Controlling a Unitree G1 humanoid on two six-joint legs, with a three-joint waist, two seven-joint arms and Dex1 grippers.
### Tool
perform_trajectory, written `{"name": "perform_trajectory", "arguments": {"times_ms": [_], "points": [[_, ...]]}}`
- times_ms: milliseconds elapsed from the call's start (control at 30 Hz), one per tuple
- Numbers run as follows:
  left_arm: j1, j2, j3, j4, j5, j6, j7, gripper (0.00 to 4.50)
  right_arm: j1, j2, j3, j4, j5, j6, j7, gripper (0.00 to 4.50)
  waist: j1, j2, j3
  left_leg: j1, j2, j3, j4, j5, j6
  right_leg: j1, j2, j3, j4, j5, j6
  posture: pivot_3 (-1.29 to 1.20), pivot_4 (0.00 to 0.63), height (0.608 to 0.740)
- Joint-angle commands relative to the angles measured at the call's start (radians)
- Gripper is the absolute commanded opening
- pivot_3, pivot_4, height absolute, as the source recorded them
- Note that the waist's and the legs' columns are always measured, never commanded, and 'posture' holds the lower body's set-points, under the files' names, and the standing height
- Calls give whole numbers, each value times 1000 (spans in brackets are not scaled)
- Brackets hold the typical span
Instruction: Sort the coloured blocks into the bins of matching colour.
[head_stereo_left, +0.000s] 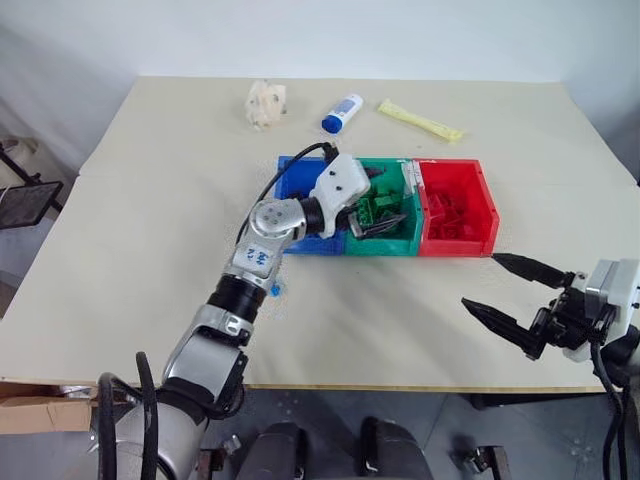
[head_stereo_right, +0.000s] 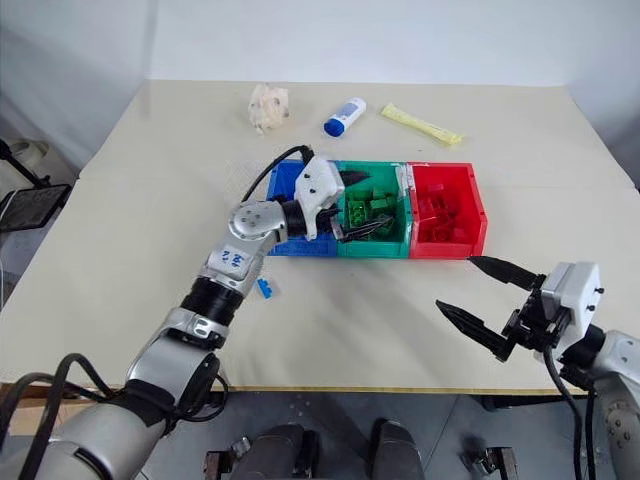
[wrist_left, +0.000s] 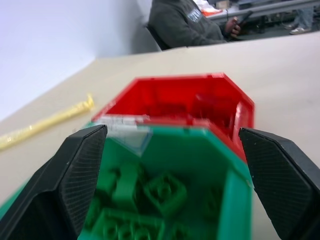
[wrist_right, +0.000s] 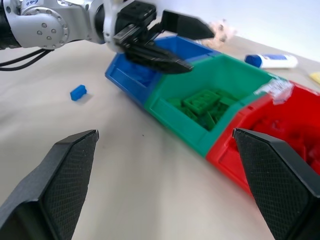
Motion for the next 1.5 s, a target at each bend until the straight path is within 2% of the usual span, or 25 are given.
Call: {"name": "perform_trajectory", "arguments": {"times_ms": [33,233,367,467,733,933,1067,1267,1467,1500], "points": [[91,105,34,-201,-78,103,-109,4482,-47,-35,17,45,9,2,38,4500,-4,0,0,0,0,0,0,0,0,0,0,0,0,0,0,0,150,740],[302,309,107,-446,-181,256,-211,4482,-145,-74,76,145,2,5,112,4500,-14,0,0,1,0,-3,0,0,0,1,-1,0,1,0,0,0,150,740],[410,420,163,-507,-209,282,-252,4482,-203,-92,112,206,-8,4,162,4500,-16,0,0,1,0,-4,1,0,0,2,-1,1,0,0,0,0,150,740],[532,522,253,-531,-236,289,-283,4482,-256,-104,146,257,-21,2,205,4500,-24,0,0,1,0,-4,0,0,-1,1,-1,2,0,0,-1,0,150,740],[759,619,394,-564,-297,280,-325,4482,-296,-107,184,316,-47,-7,266,4500,-22,0,0,1,1,-5,0,-1,-2,2,-4,4,0,-1,-2,0,150,740],[776,602,392,-575,-283,252,-285,4482,-311,-101,189,329,-58,-9,277,4500,-21,0,0,1,1,-5,0,-1,-2,2,-9,3,0,-1,-2,0,150,740],[700,496,273,-521,-213,213,-209,4482,-314,-95,190,325,-64,-8,274,4500,-19,1,0,1,0,-5,0,-1,-2,1,-9,3,1,-1,-2,0,150,740],[601,380,182,-375,-161,142,-175,4482,-281,-96,170,293,-59,-1,255,4500,-21,0,0,1,0,-2,-1,-1,-2,0,-2,-1,3,-1,-2,0,150,740],[554,361,167,-270,-145,101,-179,4482,-252,-101,144,265,-46,5,235,4500,-21,0,0,1,1,-1,0,-1,-2,0,-1,-1,4,-1,-2,0,150,740],[548,360,163,-250,-146,98,-187,4304,-240,-102,135,259,-43,4,235,4500,-21,0,0,2,1,-1,0,-1,-2,0,-1,-1,4,-1,-2,0,150,740]]}}
